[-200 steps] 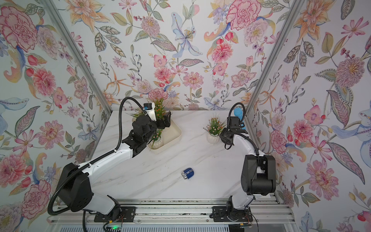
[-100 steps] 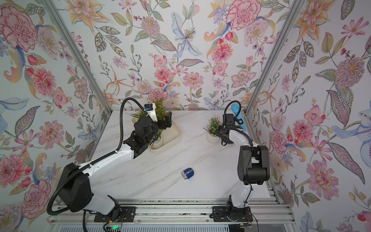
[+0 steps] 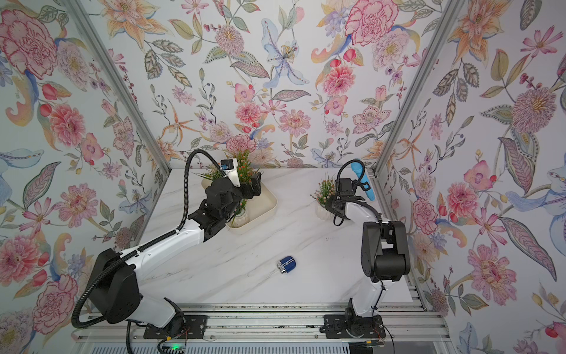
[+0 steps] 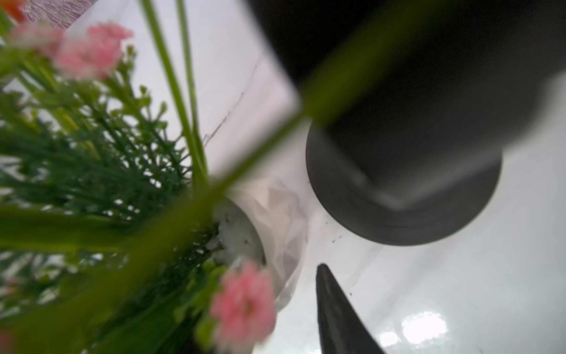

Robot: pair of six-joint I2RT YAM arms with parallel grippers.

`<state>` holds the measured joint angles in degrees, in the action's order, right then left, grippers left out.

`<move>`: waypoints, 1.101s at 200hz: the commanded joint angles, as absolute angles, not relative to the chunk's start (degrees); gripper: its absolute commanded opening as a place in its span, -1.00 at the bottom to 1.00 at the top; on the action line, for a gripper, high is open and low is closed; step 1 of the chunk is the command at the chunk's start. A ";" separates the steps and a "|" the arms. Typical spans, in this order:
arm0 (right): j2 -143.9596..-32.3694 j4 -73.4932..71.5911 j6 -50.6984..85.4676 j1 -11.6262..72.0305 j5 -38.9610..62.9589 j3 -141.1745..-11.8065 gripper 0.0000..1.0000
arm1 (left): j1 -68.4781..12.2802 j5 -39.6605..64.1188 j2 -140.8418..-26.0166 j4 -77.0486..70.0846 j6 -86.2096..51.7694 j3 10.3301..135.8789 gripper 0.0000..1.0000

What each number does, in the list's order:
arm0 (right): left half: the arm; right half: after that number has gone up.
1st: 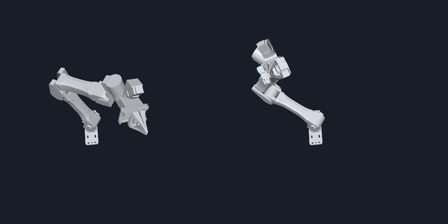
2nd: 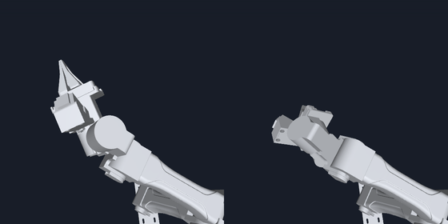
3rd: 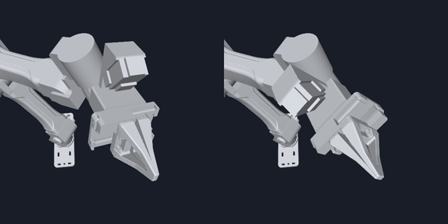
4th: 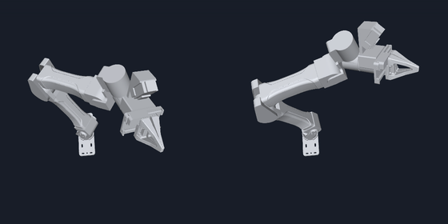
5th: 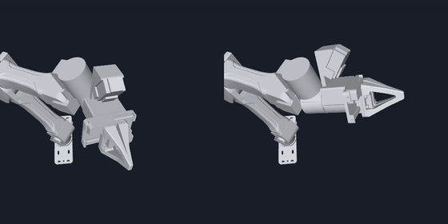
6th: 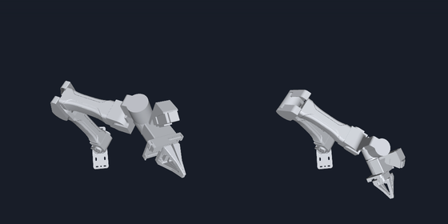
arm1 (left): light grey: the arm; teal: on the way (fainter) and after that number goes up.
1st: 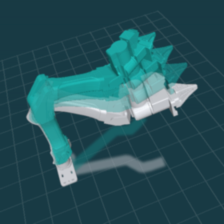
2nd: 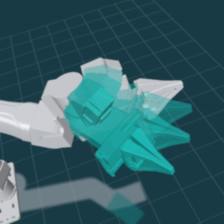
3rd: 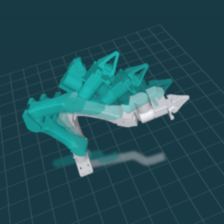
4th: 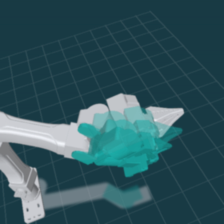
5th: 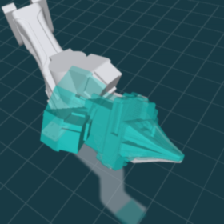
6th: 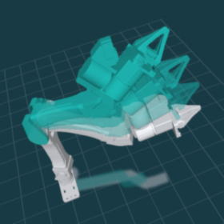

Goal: Put the potted gypsophila into the storage box
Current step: Pick up the baby's breath potted plant from the center of the board.

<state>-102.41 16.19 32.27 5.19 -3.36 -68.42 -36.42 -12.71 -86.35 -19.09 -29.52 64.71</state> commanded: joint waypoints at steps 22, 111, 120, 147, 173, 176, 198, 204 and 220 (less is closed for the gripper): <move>-101.33 16.62 38.98 5.71 -6.68 -65.26 -0.25 | -36.98 -13.86 -83.68 -18.08 -29.79 64.18 0.99; -101.93 18.59 42.14 6.63 -8.51 -64.83 -0.60 | -37.00 -13.81 -81.91 -16.97 -29.30 63.13 0.99; -101.70 18.59 42.19 6.83 -8.75 -64.71 -0.62 | -37.00 -13.63 -82.00 -16.89 -29.28 63.19 0.99; -101.43 18.61 42.01 7.37 -9.00 -64.73 -0.75 | -37.05 -13.57 -82.16 -16.55 -28.88 63.32 0.99; -101.30 18.63 42.01 7.90 -9.04 -64.56 -0.86 | -37.01 -14.64 -82.00 -16.03 -27.66 63.62 0.99; -101.19 18.68 42.01 7.97 -9.05 -64.59 -0.88 | -37.00 -14.72 -81.93 -16.04 -27.52 63.63 0.99; -100.49 19.07 41.85 8.59 -9.88 -64.52 -0.93 | -37.00 -14.64 -81.65 -15.83 -26.88 63.58 0.99; -100.21 19.08 41.66 8.74 -10.14 -64.45 -0.95 | -37.00 -14.51 -81.64 -15.73 -26.73 63.63 0.99; -99.19 18.98 41.19 9.20 -10.62 -64.31 -1.00 | -36.97 -14.24 -81.72 -15.51 -26.58 63.56 0.99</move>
<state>-100.73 14.72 41.63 7.97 -10.13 -65.95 -36.45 -13.47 -83.55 -16.45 -28.16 63.99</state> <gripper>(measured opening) 0.103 0.996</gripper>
